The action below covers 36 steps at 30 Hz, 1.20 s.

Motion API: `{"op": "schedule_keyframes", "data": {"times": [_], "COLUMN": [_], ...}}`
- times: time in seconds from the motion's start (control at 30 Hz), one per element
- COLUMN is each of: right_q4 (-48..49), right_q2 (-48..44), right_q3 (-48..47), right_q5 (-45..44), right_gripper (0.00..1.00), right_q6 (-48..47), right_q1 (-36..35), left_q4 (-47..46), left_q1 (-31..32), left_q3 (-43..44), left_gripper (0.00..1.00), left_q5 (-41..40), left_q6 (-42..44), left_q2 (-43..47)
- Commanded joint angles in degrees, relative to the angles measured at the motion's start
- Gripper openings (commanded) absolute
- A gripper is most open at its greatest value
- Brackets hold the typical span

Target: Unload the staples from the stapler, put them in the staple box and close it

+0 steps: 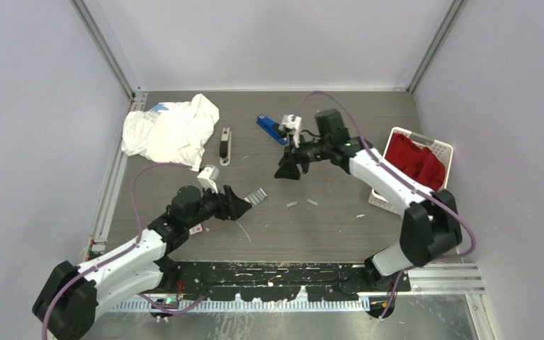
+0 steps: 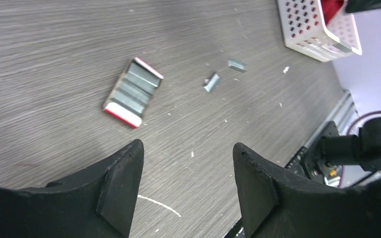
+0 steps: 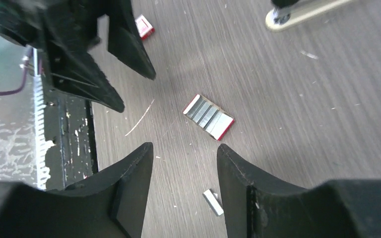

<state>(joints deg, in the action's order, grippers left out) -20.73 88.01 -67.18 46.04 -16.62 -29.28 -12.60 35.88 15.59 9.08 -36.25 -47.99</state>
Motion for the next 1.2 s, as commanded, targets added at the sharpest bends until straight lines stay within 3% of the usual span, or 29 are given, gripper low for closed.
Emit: {"op": "schedule_keyframes", "data": {"times": [0.0, 0.1, 0.2, 0.47, 0.8, 1.17], "right_q4": [5.34, 0.22, -12.05, -28.54, -28.46, -24.54], "right_q2": [-9.14, -11.67, -12.03, -6.81, -2.5, 0.68], "right_q3": [4.74, 7.31, 7.99, 9.18, 8.61, 7.58], "right_q5": [16.7, 21.9, 24.76, 12.91, 6.44, -0.76], "right_gripper": [0.59, 0.62, 0.7, 0.77, 0.75, 0.72], "right_q6": [-5.2, -19.05, -41.53, -75.21, -76.81, -68.48], "right_q1": [5.53, 7.28, 7.68, 7.82, 7.32, 3.28], "left_q4": [-14.34, -15.15, -16.34, -19.54, -15.19, -12.26], "left_q1": [-0.21, -0.25, -0.24, -0.2, -0.21, -0.2], "left_q3": [0.93, 1.07, 0.24, -2.5, -3.91, -4.45], "left_gripper": [0.66, 0.66, 0.66, 0.67, 0.67, 0.66], "left_q5": [8.86, 9.6, 9.45, 10.25, 7.49, 4.46], "left_q6": [-2.62, -3.27, -3.52, -3.85, -2.12, -0.77], "left_q2": [-4.32, -5.65, -5.3, -3.72, -0.34, 1.98]}}
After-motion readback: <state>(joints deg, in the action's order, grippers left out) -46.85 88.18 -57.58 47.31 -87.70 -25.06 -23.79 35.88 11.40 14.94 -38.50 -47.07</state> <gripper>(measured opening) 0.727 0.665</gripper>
